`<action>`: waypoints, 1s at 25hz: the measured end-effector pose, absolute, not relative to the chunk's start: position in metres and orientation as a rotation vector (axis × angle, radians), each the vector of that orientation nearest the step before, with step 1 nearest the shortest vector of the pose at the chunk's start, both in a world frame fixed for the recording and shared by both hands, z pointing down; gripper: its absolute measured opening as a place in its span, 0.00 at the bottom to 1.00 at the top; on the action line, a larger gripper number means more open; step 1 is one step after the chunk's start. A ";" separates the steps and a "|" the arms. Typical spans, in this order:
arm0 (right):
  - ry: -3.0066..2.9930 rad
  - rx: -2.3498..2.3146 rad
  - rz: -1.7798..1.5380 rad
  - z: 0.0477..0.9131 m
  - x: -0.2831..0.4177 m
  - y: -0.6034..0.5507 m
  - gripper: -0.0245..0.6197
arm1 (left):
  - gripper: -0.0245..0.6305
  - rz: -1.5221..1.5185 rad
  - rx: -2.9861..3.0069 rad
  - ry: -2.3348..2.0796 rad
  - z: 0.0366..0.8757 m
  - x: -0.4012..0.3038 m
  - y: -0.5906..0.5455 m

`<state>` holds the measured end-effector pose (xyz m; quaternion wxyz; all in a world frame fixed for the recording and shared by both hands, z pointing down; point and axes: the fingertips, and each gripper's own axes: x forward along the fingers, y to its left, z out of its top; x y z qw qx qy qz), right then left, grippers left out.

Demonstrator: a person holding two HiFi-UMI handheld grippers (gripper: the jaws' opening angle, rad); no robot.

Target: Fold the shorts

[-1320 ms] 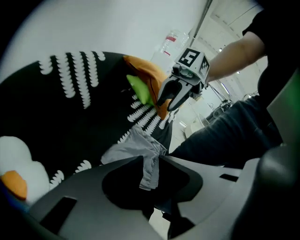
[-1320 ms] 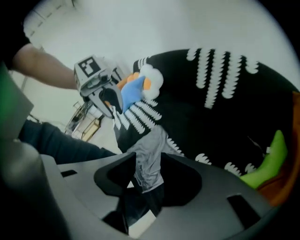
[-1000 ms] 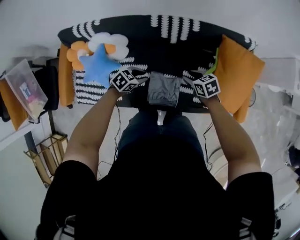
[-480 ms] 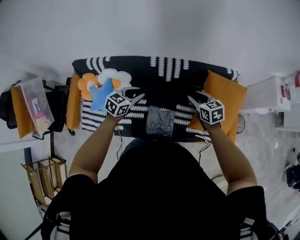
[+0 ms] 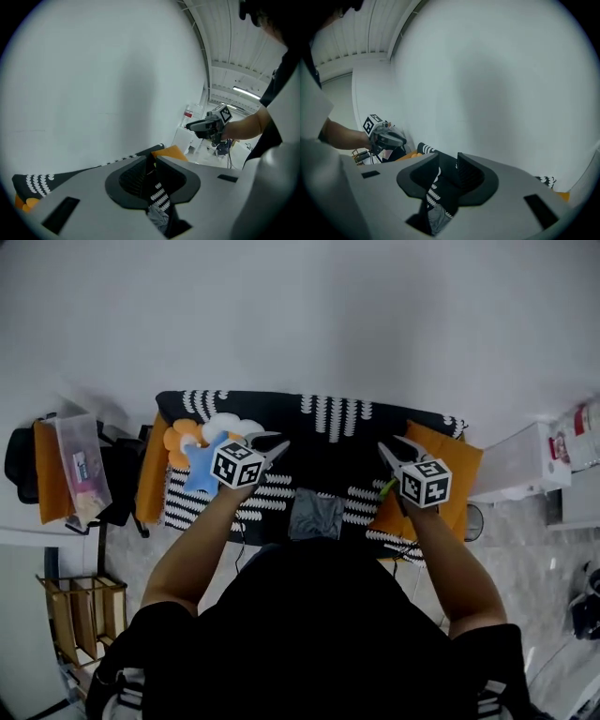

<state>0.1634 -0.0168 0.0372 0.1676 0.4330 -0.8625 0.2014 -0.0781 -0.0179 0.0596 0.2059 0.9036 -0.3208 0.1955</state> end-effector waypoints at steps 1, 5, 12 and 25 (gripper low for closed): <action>-2.460 1.238 0.566 0.033 0.164 -0.016 0.23 | 0.16 0.540 2.529 -0.891 0.055 -0.076 -0.015; -2.487 1.258 0.543 0.019 0.168 -0.014 0.22 | 0.16 0.512 2.567 -0.901 0.034 -0.070 -0.010; -2.505 1.269 0.509 0.002 0.176 -0.020 0.22 | 0.16 0.482 2.605 -0.931 0.012 -0.066 -0.008; -2.504 1.298 0.474 -0.015 0.216 -0.026 0.19 | 0.14 0.490 2.627 -0.976 -0.004 -0.032 -0.020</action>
